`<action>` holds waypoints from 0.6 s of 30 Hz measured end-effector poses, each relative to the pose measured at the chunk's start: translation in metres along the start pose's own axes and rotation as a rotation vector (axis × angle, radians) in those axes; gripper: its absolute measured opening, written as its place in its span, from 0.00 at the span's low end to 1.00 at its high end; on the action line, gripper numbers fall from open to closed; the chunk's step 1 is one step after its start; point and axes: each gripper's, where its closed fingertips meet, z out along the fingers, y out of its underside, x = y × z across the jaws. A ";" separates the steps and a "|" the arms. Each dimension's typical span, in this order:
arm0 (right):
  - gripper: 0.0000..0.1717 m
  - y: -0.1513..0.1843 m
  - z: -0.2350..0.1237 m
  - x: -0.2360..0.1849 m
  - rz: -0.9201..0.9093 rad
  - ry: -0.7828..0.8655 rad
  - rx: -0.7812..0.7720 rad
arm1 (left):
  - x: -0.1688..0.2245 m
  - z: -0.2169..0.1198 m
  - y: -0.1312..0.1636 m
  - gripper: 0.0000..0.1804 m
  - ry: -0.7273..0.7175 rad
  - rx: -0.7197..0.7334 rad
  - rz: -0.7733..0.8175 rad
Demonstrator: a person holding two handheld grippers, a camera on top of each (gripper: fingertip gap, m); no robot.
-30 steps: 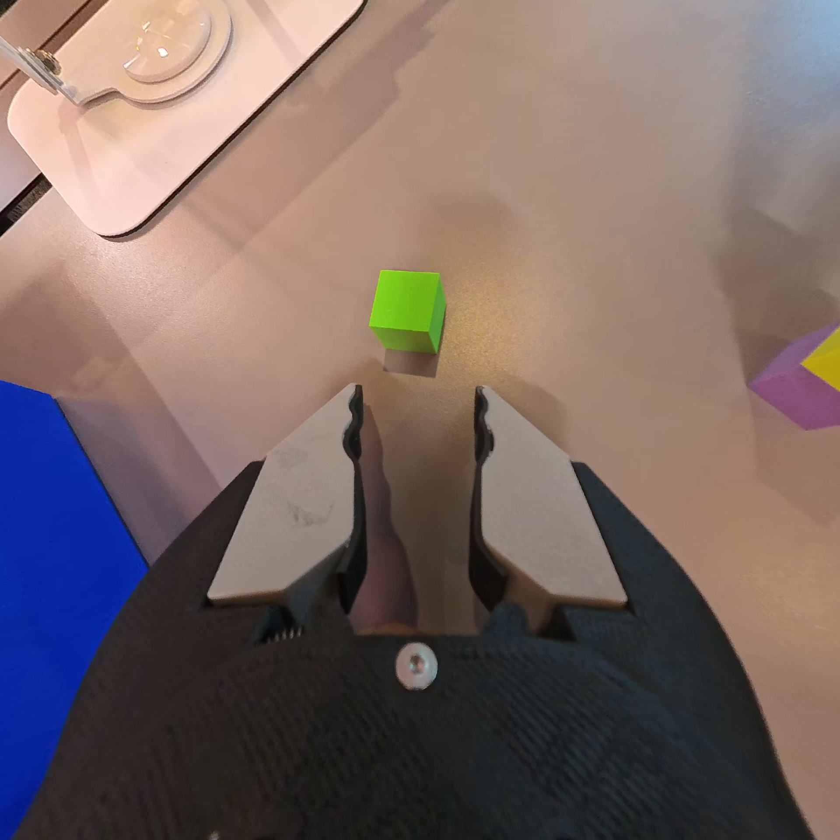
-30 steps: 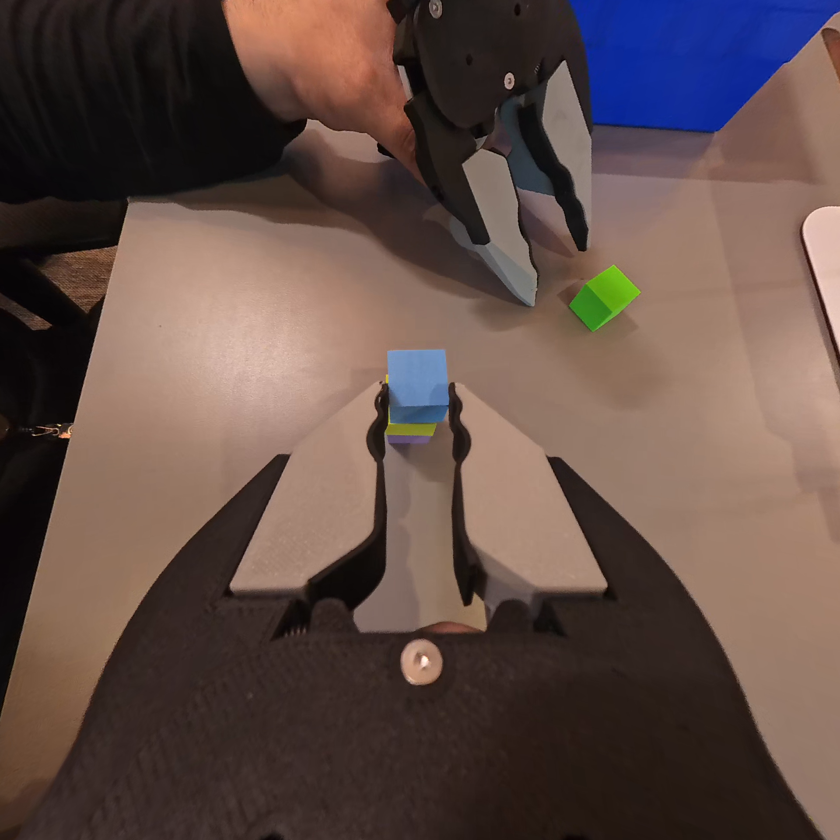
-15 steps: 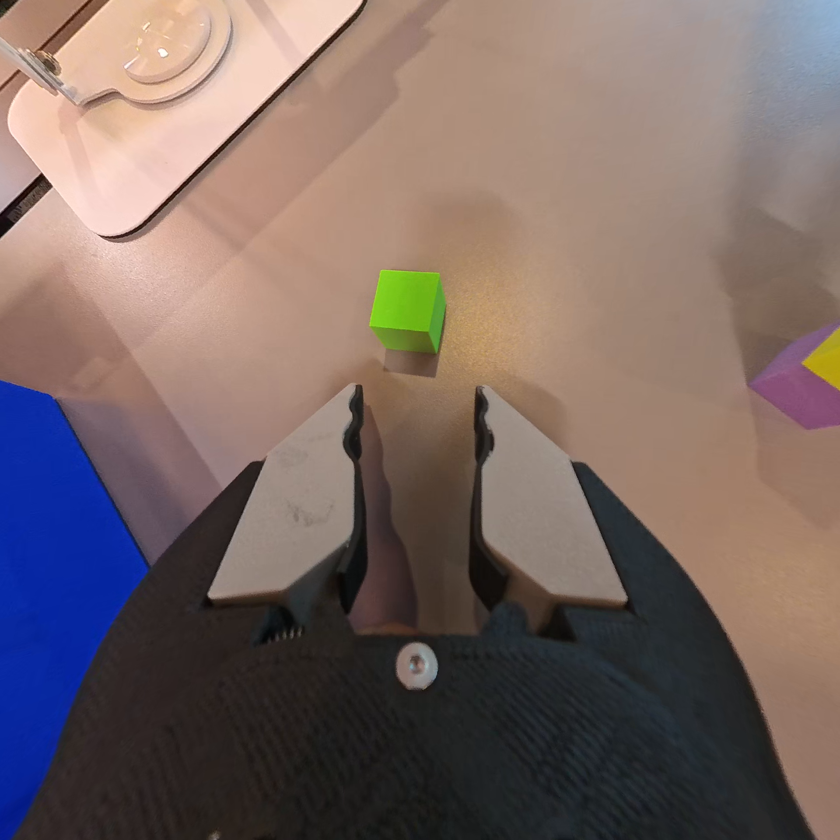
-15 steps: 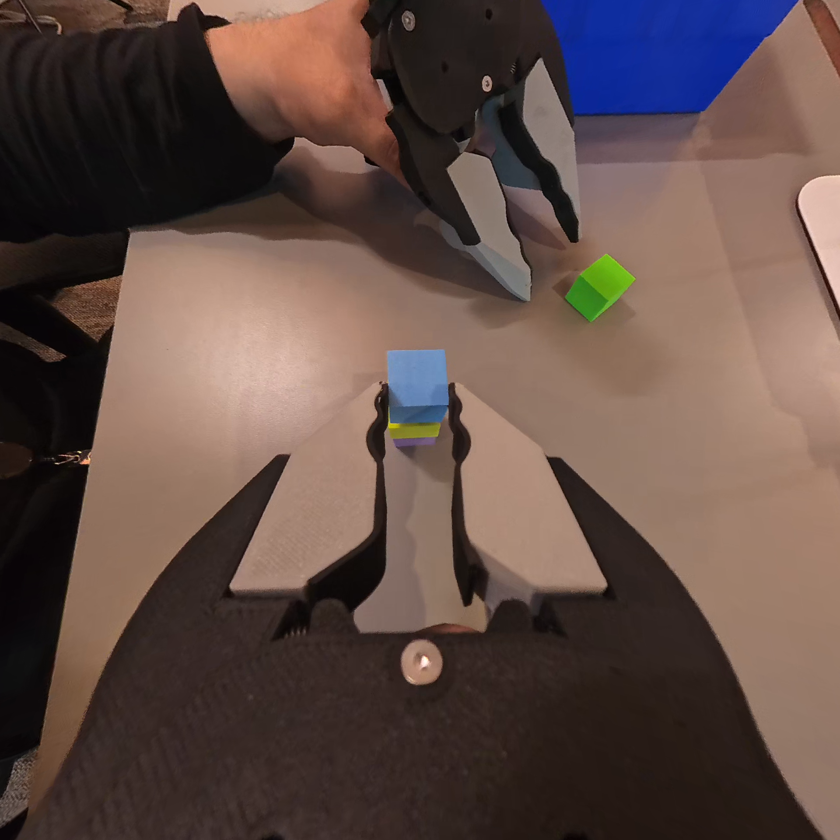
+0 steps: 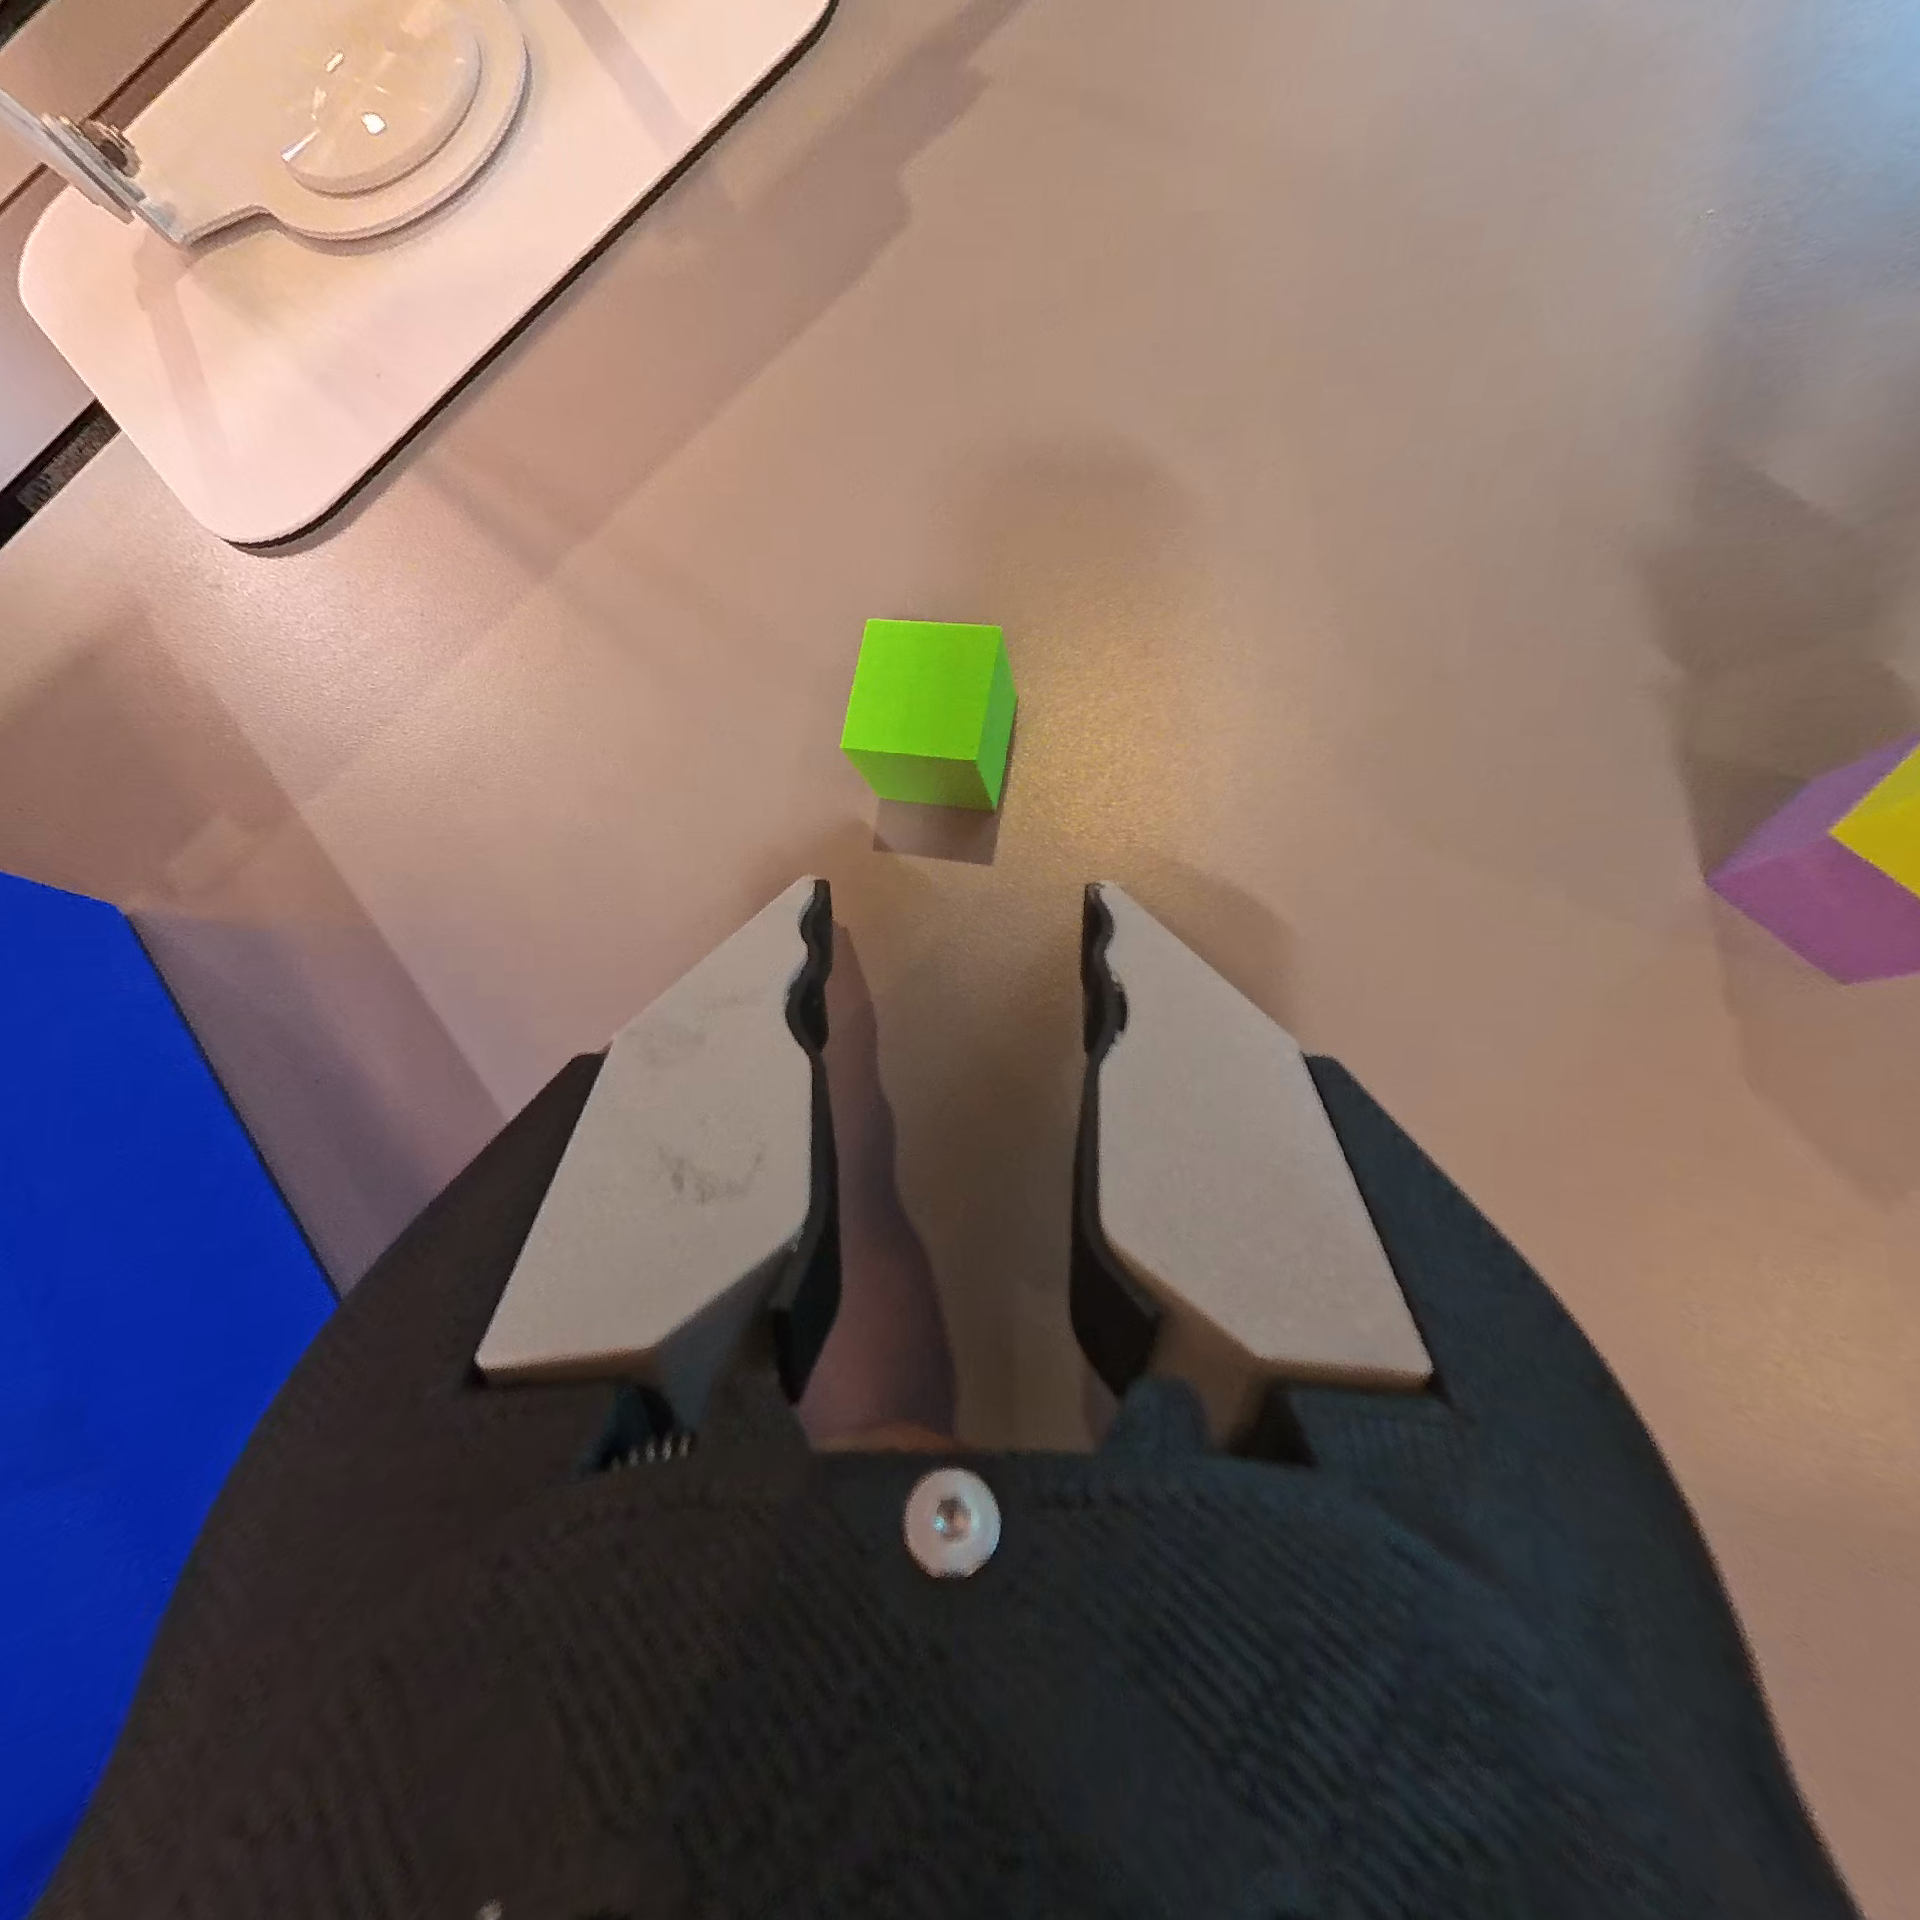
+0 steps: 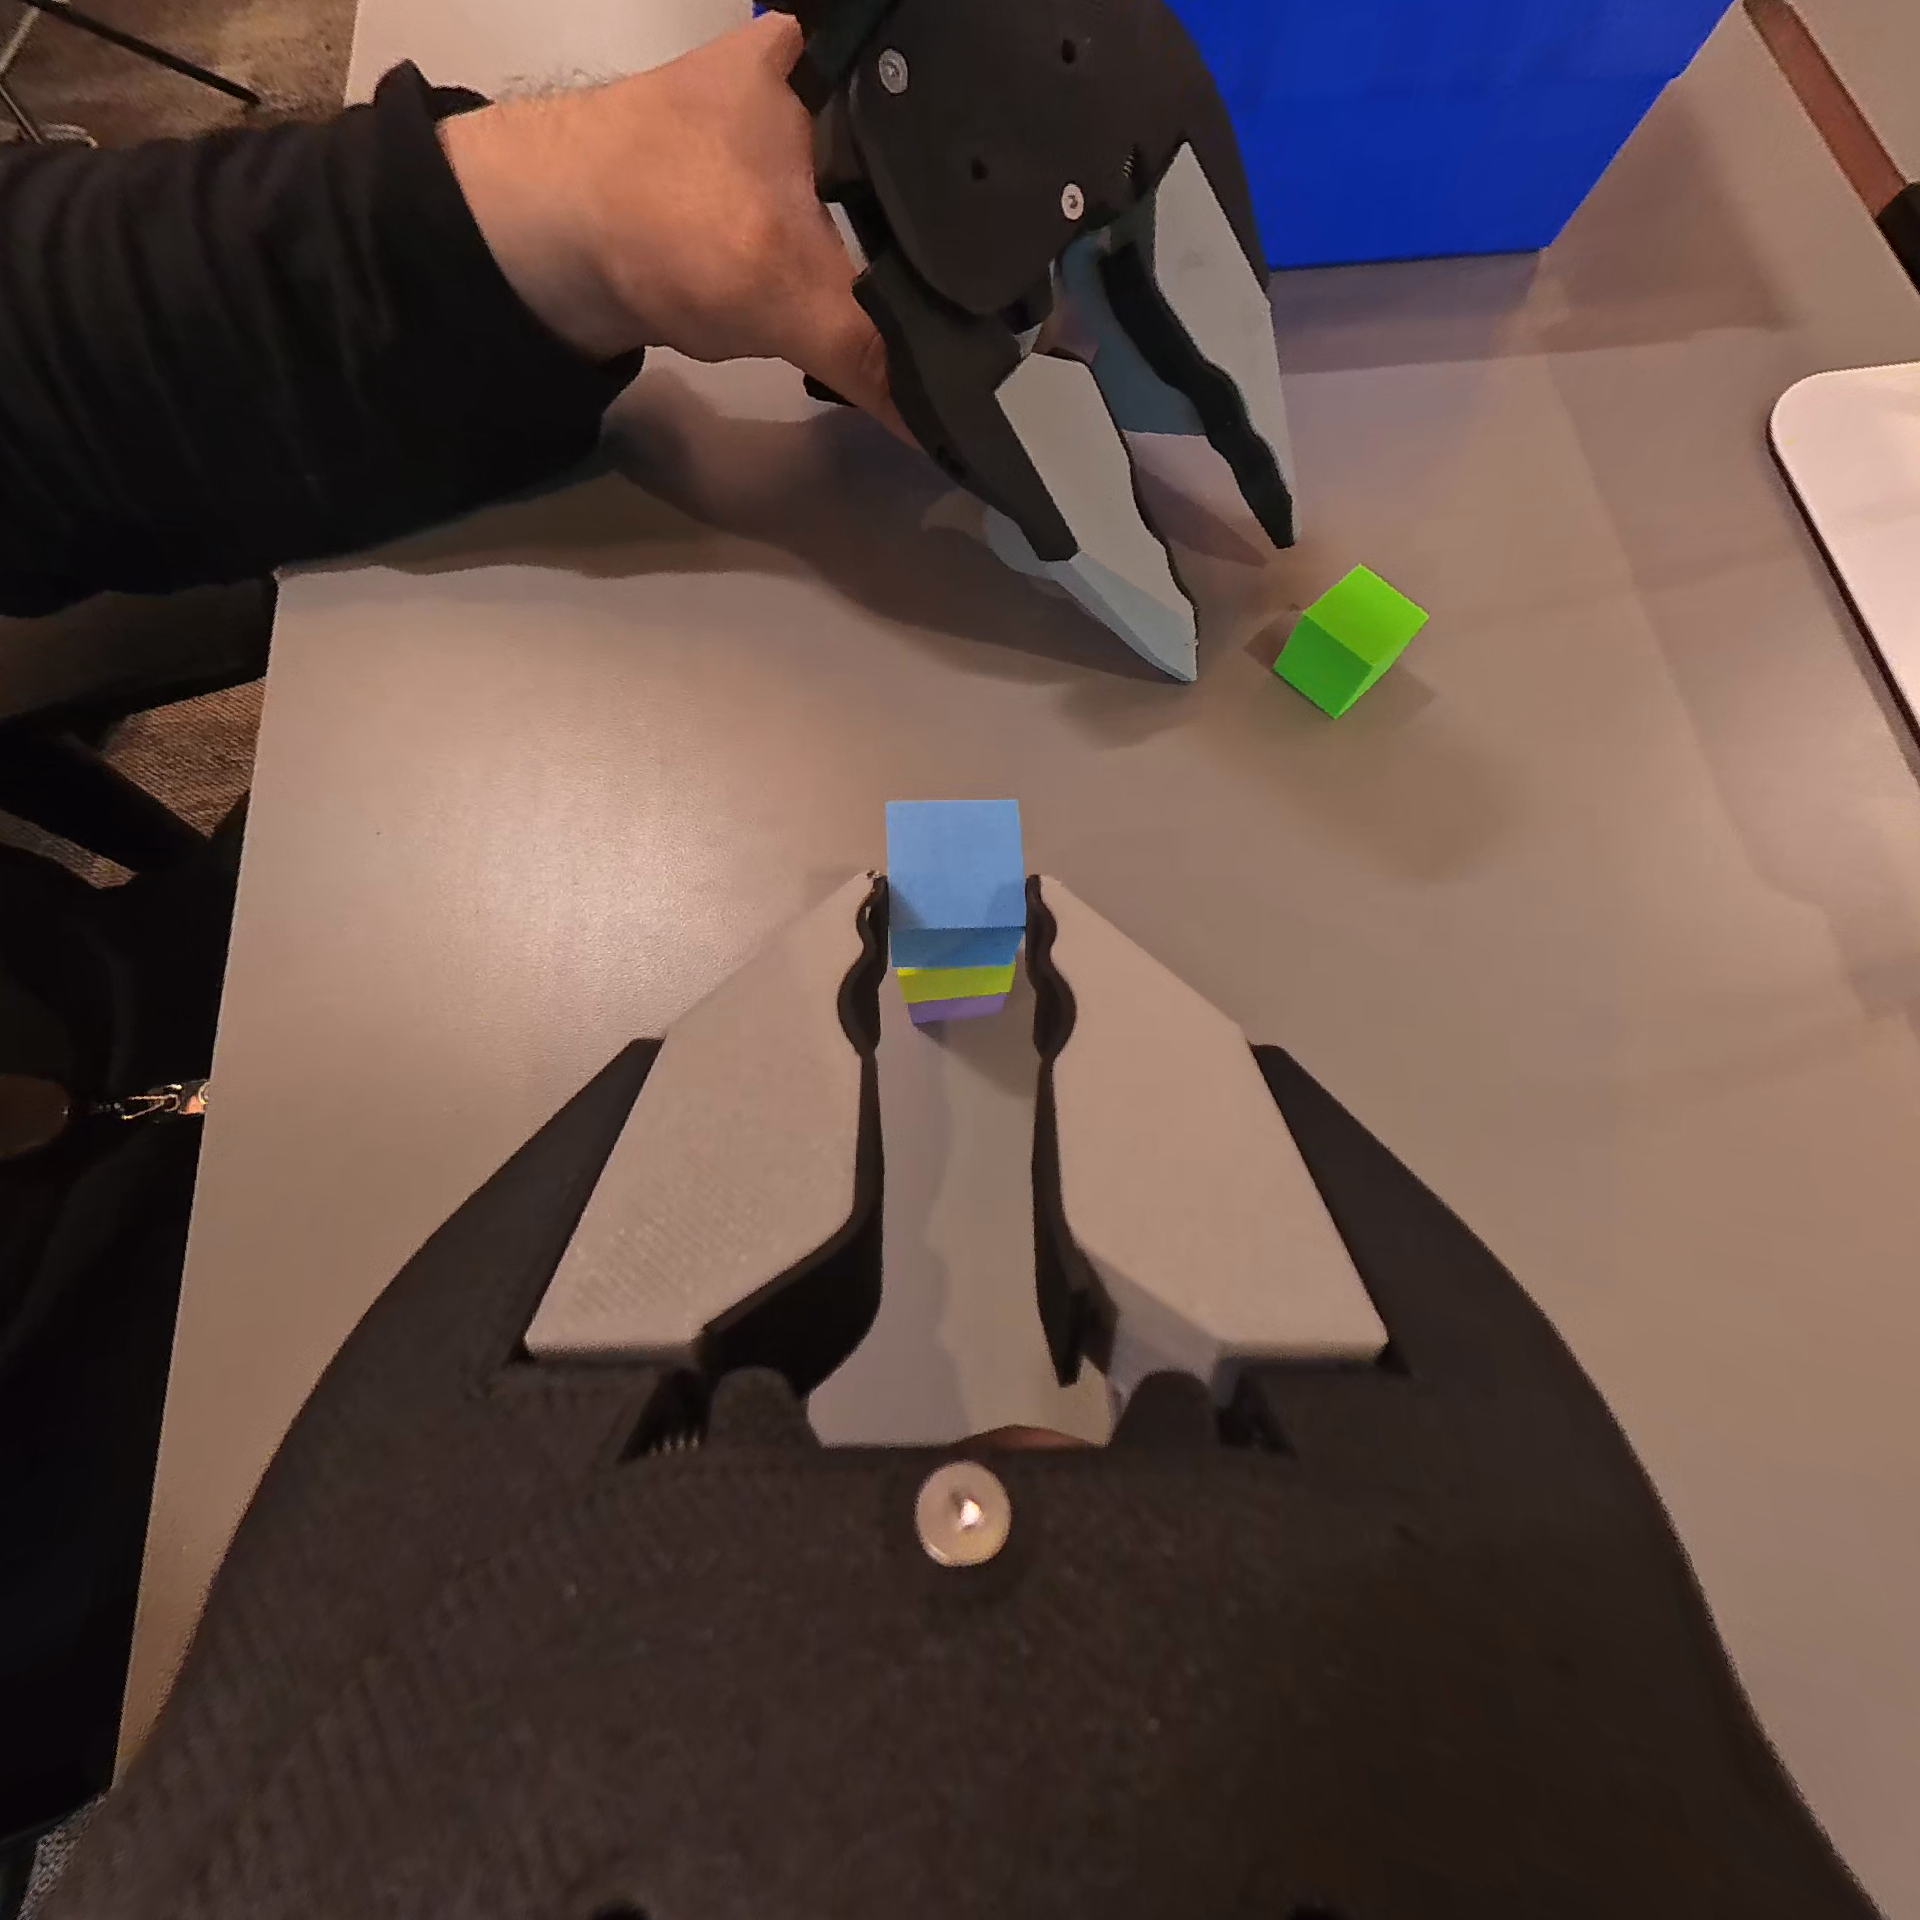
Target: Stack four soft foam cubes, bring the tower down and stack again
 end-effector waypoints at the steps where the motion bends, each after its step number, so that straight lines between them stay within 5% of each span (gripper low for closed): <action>1: 0.13 0.000 0.000 0.000 -0.004 0.004 -0.003 | 0.000 0.000 0.000 0.26 0.000 0.000 0.000; 18: 0.13 0.002 0.004 -0.001 -0.059 0.010 -0.018 | 0.000 0.000 0.000 0.25 -0.003 -0.001 0.007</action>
